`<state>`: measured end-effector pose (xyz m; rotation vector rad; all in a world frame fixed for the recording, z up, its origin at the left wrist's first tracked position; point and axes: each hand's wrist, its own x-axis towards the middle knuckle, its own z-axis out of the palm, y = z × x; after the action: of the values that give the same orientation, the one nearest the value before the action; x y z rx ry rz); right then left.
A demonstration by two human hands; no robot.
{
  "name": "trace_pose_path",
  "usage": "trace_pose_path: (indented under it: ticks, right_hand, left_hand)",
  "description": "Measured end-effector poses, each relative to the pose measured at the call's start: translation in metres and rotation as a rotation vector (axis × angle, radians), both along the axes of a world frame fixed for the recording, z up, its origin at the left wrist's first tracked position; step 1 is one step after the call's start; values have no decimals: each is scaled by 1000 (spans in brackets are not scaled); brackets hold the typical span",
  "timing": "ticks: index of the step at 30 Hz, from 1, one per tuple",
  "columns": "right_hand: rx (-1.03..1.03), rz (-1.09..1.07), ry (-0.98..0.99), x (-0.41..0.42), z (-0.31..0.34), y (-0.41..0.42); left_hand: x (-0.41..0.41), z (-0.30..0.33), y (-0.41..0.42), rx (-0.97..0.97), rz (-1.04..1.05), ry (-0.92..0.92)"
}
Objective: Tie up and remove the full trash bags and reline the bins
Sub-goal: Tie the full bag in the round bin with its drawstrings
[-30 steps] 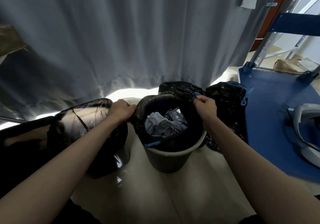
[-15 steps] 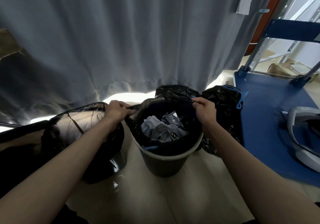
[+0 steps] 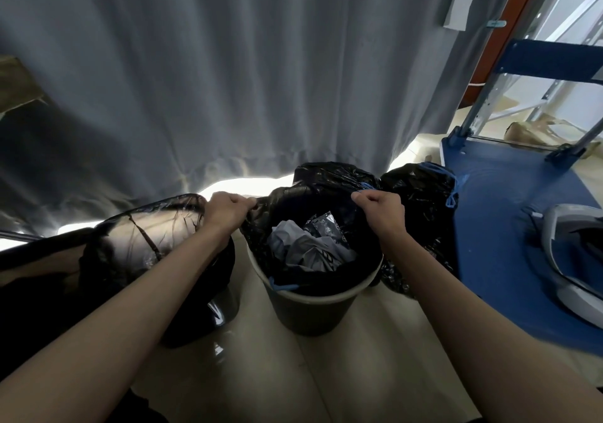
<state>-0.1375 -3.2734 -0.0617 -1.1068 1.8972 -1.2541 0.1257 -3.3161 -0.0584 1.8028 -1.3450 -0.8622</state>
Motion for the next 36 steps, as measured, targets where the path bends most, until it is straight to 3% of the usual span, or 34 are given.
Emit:
trace_pose_path:
  ticks: [6, 14, 21, 26, 32, 36]
  right_hand:
    - [-91, -44, 2, 5, 5, 1]
    - [25, -252, 7, -11, -8, 7]
    - [90, -191, 83, -7, -3, 4]
    - [44, -73, 149, -1, 2, 2]
    - [27, -189, 110, -9, 7, 5]
    - [95, -219, 125, -15, 2, 10]
  left_hand:
    - [-4, 8, 0, -198, 92, 34]
    - [11, 5, -3, -200, 200, -37]
    - [8, 17, -1, -64, -111, -29]
    - [5, 24, -2, -180, -177, -97]
    - [12, 23, -15, -265, 34, -39]
    - [15, 22, -13, -277, 35, -106]
